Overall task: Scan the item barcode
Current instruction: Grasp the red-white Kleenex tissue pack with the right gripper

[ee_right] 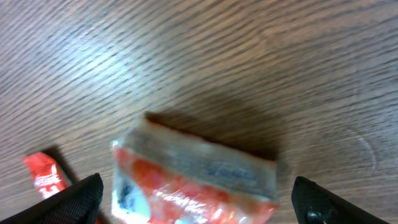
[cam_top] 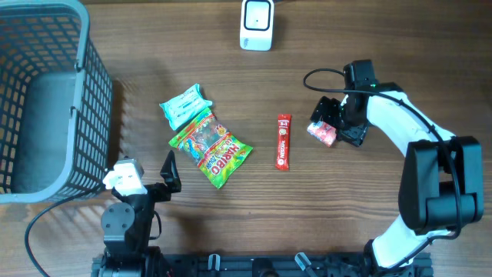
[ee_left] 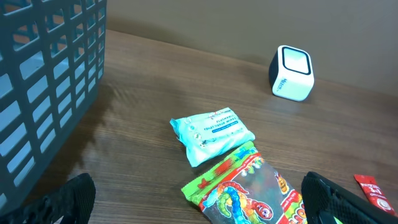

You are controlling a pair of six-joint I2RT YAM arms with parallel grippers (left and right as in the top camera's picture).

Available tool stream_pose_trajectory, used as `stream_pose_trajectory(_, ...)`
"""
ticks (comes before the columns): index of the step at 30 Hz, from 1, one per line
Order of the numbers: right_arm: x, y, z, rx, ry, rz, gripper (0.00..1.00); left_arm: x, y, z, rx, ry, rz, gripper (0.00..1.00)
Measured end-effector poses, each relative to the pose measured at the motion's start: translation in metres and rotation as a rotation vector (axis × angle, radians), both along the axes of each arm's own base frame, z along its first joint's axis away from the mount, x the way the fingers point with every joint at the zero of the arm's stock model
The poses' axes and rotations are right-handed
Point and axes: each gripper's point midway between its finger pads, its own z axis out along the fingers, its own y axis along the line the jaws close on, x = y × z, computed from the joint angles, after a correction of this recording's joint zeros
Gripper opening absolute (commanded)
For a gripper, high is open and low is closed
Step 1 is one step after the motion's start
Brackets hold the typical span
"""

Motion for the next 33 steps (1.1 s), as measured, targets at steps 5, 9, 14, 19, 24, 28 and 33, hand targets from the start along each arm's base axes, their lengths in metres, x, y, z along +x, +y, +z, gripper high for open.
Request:
stream_pose_trajectory(5, -0.017, 0.000, 0.003, 0.009, 0.078, -0.046, 0.99, 0.000, 0.000, 0.000, 0.000, 0.000, 0.000, 1.00)
stream_pose_trajectory(9, -0.017, -0.010, 0.005, -0.034, 0.083, -0.119, 0.91, 0.000, 0.000, 0.000, 0.000, 0.000, 0.000, 1.00)
stream_pose_trajectory(14, -0.014, -0.031, 0.004, -0.113, 0.071, -0.189, 0.76, 0.000, 0.000, 0.000, 0.000, 0.000, 0.000, 1.00)
stream_pose_trajectory(19, -0.011, -0.040, 0.001, -0.146, 0.053, -0.254, 0.54, 0.000, 0.000, 0.000, 0.000, 0.000, 0.000, 1.00)
stream_pose_trajectory(24, -0.015, -0.041, -0.001, -0.144, 0.063, -0.306, 0.10, 0.000, 0.000, 0.000, 0.000, 0.000, 0.000, 1.00)
stream_pose_trajectory(28, -0.012, -0.040, 0.001, -0.139, 0.050, -0.316, 0.04, 0.000, 0.000, 0.000, 0.000, 0.000, 0.000, 1.00)
stream_pose_trajectory(33, -0.021, -0.035, 0.008, -0.122, 0.090, -0.245, 0.04, 0.000, 0.000, 0.000, 0.000, 0.000, 0.000, 1.00)
